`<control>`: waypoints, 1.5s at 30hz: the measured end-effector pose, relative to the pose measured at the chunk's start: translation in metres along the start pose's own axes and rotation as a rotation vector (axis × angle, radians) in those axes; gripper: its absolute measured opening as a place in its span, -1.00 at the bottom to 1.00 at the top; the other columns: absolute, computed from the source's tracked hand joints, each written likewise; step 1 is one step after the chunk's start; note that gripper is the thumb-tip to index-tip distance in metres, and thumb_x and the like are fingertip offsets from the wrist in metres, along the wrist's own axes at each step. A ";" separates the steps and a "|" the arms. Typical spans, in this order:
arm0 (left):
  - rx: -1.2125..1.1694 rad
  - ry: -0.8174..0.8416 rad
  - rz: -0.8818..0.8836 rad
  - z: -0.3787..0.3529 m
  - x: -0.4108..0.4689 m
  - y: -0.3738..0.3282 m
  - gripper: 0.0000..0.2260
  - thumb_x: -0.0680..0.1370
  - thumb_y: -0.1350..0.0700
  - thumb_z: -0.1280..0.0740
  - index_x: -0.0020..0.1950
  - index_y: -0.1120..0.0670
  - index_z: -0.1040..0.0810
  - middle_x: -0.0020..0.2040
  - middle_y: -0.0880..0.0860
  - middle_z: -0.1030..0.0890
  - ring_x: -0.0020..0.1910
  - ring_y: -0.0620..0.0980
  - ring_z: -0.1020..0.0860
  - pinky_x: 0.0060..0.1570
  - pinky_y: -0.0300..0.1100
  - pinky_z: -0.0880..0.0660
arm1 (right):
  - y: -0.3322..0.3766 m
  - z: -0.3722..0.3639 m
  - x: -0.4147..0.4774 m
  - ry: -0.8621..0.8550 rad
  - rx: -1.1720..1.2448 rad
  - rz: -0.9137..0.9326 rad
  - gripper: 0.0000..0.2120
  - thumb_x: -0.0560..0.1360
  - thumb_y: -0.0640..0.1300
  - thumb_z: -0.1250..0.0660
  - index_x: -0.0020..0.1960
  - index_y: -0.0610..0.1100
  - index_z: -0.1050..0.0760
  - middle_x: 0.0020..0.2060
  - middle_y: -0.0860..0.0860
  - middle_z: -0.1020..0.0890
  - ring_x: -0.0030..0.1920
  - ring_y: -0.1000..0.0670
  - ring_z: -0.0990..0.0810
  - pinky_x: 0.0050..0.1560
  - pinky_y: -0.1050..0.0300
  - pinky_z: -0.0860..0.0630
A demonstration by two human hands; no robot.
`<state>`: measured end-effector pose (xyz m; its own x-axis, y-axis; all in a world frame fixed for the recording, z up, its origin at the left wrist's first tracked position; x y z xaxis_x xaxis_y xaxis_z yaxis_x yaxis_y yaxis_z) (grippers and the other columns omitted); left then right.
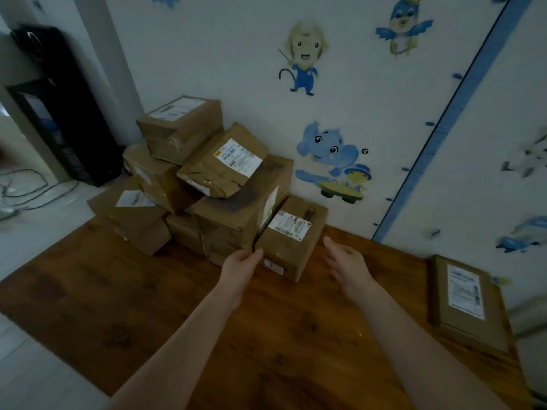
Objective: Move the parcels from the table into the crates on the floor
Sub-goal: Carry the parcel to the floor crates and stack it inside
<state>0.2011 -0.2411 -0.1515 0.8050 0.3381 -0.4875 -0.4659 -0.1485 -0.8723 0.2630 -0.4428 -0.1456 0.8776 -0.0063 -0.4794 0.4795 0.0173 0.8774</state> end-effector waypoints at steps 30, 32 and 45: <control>0.681 0.248 -0.071 -0.034 0.113 0.015 -0.38 0.60 -0.06 -0.21 0.54 0.15 -0.02 0.48 0.18 -0.17 0.43 0.19 -0.24 0.32 0.00 -0.30 | -0.072 -0.056 0.056 -0.247 -0.012 -0.213 -0.58 0.64 -0.07 -0.11 0.45 -0.21 -0.28 0.33 -0.11 -0.43 0.31 -0.09 -0.40 0.20 0.06 -0.33; 0.723 0.254 -0.045 -0.032 0.115 0.022 -0.43 0.58 -0.09 -0.24 0.47 0.17 -0.18 0.41 0.20 -0.28 0.37 0.20 -0.33 0.31 -0.01 -0.35 | -0.075 -0.045 0.052 -0.280 -0.046 -0.222 -0.57 0.63 -0.05 -0.15 0.43 -0.23 -0.30 0.30 -0.12 -0.46 0.29 -0.12 -0.43 0.21 0.04 -0.37; 0.383 0.263 0.147 -0.007 0.077 0.060 -0.60 0.46 0.10 -0.46 0.14 0.16 -0.32 -0.01 0.06 -0.49 -0.28 -0.08 -0.46 -0.33 -0.19 -0.43 | -0.100 -0.023 0.002 -0.352 -0.053 -0.240 -0.61 0.49 -0.05 -0.40 0.20 -0.26 -0.48 0.09 -0.10 -0.58 0.01 -0.04 -0.52 0.05 0.03 -0.51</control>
<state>0.2381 -0.2304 -0.2418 0.7633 0.0851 -0.6404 -0.6432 0.1922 -0.7412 0.2167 -0.4211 -0.2350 0.6931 -0.3568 -0.6264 0.6775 0.0255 0.7351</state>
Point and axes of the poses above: each hand's wrist, its own x-axis towards the middle knuckle, its own z-axis out of the back of the hand, y = z × x, the point moved 5 cm from there along x, towards the middle knuckle
